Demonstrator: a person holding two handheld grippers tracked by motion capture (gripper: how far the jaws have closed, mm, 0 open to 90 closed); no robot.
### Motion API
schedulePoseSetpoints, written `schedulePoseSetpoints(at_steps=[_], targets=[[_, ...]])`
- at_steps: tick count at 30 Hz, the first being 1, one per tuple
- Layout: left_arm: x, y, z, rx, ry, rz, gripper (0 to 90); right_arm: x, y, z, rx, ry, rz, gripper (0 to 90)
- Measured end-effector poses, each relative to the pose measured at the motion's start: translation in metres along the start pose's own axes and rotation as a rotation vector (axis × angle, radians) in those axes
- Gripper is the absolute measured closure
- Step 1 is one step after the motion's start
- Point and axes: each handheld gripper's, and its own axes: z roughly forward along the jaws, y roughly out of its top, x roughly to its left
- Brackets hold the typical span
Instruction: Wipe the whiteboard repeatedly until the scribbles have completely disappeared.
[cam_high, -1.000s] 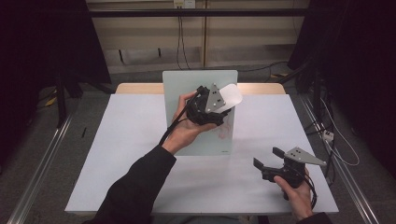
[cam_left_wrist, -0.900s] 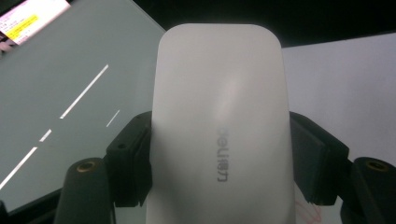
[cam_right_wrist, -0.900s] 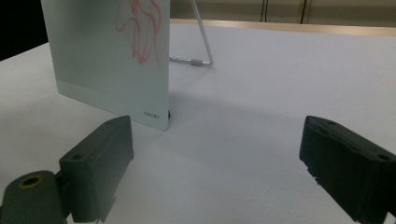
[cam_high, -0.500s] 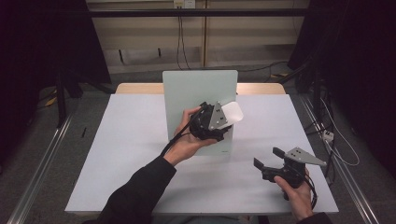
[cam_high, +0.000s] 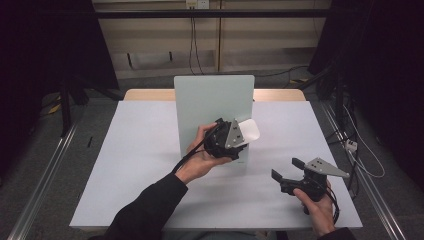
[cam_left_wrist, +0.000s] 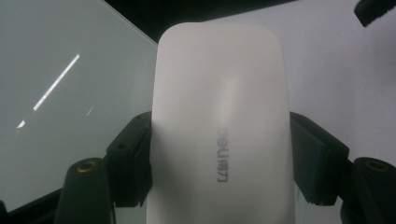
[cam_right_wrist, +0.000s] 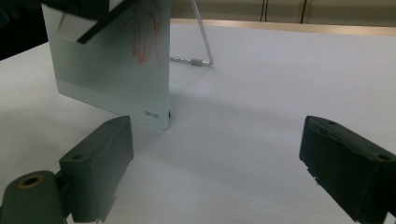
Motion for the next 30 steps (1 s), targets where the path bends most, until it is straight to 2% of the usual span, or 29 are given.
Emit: schedulePoseSetpoints(at_steps=[8,11,14,19,27,30], targets=[[0.030,0.020,-0.015,-0.046,0.073,-0.018,31.0,0.000,0.000,0.000,-0.001,0.002,0.000,9.7],[0.036,0.021,-0.019,-0.070,0.099,-0.032,31.0,0.000,0.000,0.000,0.000,0.002,-0.005,9.7],[0.031,0.019,-0.017,-0.059,0.104,-0.013,31.0,0.000,0.000,-0.001,-0.001,0.003,0.001,9.7],[0.019,0.010,-0.012,-0.040,0.069,0.011,31.0,0.000,0.000,-0.001,-0.001,0.002,-0.004,9.7],[-0.001,-0.006,-0.002,-0.010,0.012,0.021,31.0,0.001,0.000,-0.001,-0.004,0.004,0.000,9.7],[-0.006,-0.008,0.000,0.001,0.005,0.031,31.0,0.000,0.000,-0.001,-0.005,0.001,-0.005,9.7]])
